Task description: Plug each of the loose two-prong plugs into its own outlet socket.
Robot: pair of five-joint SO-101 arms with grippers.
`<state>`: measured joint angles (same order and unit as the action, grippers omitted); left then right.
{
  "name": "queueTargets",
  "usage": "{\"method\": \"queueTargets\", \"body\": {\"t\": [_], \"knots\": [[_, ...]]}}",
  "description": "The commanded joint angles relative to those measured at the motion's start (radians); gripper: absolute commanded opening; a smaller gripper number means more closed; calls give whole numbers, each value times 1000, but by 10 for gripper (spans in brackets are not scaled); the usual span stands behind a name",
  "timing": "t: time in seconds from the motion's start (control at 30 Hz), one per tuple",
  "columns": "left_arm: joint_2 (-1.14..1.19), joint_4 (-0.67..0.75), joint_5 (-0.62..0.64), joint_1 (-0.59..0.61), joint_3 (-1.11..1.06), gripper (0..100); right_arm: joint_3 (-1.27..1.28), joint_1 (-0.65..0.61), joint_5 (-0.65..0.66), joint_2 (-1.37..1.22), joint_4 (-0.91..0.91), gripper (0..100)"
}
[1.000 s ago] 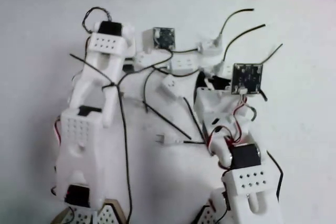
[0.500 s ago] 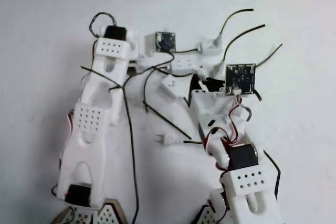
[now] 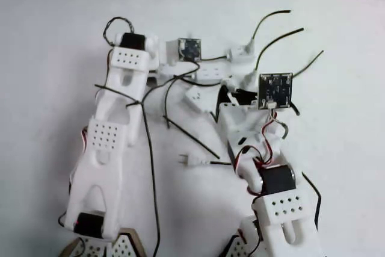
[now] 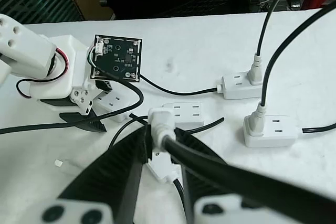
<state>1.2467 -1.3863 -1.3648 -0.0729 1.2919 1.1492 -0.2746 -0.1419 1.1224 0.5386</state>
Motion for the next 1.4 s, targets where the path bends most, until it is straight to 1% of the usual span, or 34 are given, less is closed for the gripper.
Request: {"method": "queueTargets", "body": {"t": [0.0,0.1,0.17,0.3,0.37,0.47,0.6,0.8,0.87,1.1,1.2,1.27,1.33,1.37], "knots": [[41,-9,-117,-15,15,294,-11,-15,-2,18,2,17],[42,-52,-117,-15,17,293,-11,-15,-2,18,2,17],[27,-133,-117,-15,31,293,-11,-15,-2,18,2,17],[7,-338,-117,-25,126,293,-11,-15,-2,18,2,17],[7,-400,-112,-30,180,293,-11,-15,-2,18,2,17],[2,-400,-106,-27,199,293,-11,-15,-2,18,2,17],[-1,-381,-49,-27,209,293,-9,-15,-2,18,4,17],[5,-207,64,-30,209,293,-9,-15,-2,18,4,17],[8,-161,84,-28,209,293,-9,-15,-2,18,4,17],[19,-127,83,-25,198,294,-9,-15,-2,18,4,17],[82,-130,80,-27,206,294,-9,-15,-2,18,4,17],[117,-132,54,-27,207,294,-9,-15,-2,18,4,17],[127,-160,28,-27,209,288,-9,-15,-2,18,4,17],[120,-187,18,-27,209,270,-9,-13,-2,18,4,17]]}}
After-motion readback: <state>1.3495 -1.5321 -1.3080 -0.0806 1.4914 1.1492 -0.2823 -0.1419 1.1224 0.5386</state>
